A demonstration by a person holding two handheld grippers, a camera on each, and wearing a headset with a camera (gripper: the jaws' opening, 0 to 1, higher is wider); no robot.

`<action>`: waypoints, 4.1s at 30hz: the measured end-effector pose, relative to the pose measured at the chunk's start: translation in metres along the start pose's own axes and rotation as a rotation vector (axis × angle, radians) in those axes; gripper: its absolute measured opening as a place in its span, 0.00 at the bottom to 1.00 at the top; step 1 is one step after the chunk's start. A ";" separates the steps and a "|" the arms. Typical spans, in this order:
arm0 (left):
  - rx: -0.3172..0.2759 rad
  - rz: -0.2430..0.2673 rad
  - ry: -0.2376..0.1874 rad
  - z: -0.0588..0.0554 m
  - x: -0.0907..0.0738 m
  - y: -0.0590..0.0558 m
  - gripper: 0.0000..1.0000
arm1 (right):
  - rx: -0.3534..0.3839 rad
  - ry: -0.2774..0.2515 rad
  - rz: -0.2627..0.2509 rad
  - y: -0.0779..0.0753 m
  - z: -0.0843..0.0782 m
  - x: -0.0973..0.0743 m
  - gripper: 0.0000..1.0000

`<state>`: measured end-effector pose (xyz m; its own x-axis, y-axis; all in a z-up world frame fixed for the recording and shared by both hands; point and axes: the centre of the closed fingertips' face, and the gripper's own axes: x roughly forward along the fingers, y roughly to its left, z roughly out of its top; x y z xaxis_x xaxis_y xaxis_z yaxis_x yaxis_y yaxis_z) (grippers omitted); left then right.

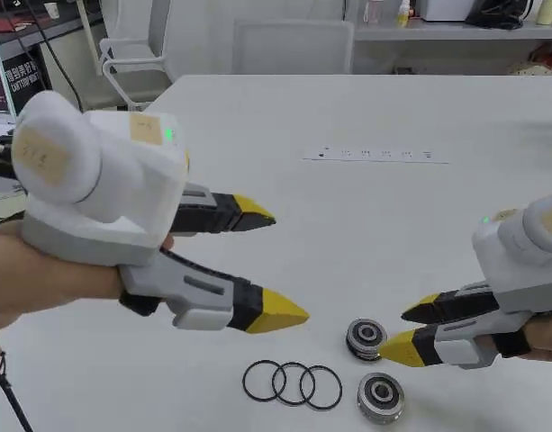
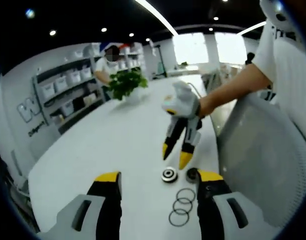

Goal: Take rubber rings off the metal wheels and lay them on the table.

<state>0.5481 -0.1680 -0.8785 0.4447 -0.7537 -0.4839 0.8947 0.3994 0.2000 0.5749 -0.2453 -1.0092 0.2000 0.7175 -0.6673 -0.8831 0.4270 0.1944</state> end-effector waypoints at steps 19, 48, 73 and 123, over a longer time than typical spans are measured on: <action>0.007 0.042 -0.112 0.018 0.082 0.019 0.52 | -0.006 -0.009 -0.019 -0.005 -0.003 0.006 0.31; -0.105 -0.045 0.042 -0.065 0.123 -0.017 0.19 | -0.106 0.041 -0.021 0.001 -0.010 0.019 0.28; -0.164 -0.050 0.056 -0.075 0.128 -0.022 0.15 | -0.094 0.060 -0.013 0.003 -0.012 0.020 0.16; -0.123 -0.038 0.061 -0.075 0.126 -0.024 0.14 | 0.288 -0.007 0.005 0.004 0.000 0.005 0.00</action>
<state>0.5799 -0.2334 -1.0085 0.4037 -0.7379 -0.5409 0.8972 0.4351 0.0760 0.5726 -0.2401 -1.0118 0.2001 0.7235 -0.6607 -0.7272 0.5616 0.3947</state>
